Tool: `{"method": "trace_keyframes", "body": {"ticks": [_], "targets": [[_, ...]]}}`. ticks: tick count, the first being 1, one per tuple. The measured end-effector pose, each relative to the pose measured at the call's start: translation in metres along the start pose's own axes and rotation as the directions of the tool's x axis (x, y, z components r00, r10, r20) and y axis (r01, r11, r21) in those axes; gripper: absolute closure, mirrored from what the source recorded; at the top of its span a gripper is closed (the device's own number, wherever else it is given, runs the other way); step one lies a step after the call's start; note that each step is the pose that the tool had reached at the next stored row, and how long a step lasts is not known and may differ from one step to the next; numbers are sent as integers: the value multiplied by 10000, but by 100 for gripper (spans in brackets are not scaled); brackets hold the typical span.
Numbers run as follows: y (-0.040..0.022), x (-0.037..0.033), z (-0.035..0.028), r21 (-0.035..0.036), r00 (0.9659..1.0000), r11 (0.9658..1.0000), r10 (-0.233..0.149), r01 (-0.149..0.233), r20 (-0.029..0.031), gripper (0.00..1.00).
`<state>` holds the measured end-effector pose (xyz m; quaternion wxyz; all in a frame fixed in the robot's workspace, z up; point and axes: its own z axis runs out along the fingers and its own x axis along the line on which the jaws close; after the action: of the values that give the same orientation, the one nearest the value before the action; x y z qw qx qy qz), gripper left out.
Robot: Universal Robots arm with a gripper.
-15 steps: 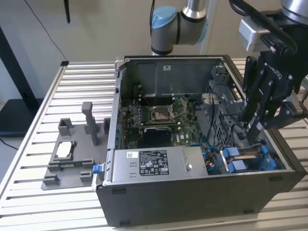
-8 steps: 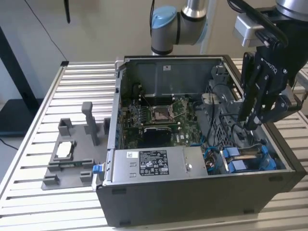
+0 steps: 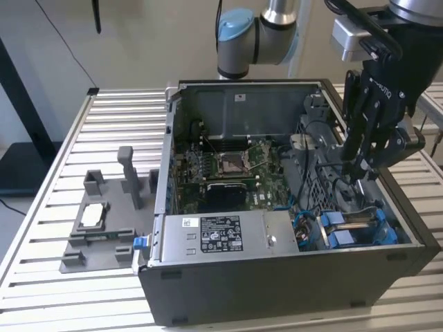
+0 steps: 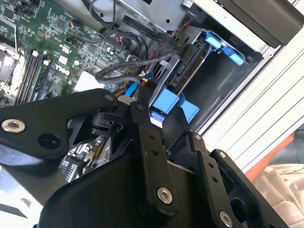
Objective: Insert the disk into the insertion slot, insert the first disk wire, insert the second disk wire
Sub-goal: 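Insert the first disk wire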
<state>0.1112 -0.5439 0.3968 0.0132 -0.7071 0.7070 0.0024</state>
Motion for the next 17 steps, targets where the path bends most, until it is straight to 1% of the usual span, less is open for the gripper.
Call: {"method": "trace_keyframes", "body": {"ticks": [3, 9, 12, 17], "targets": [[-1, -33, 19, 27, 10000, 10000, -1, 1, -1, 60], [-21, -69, 61, 68, 10000, 10000, -3, 3, -6, 60], [-26, -81, 70, 72, 10000, 10000, -2, 2, -7, 60], [-36, -82, 71, 72, 10000, 10000, -4, 4, -9, 60]]}}
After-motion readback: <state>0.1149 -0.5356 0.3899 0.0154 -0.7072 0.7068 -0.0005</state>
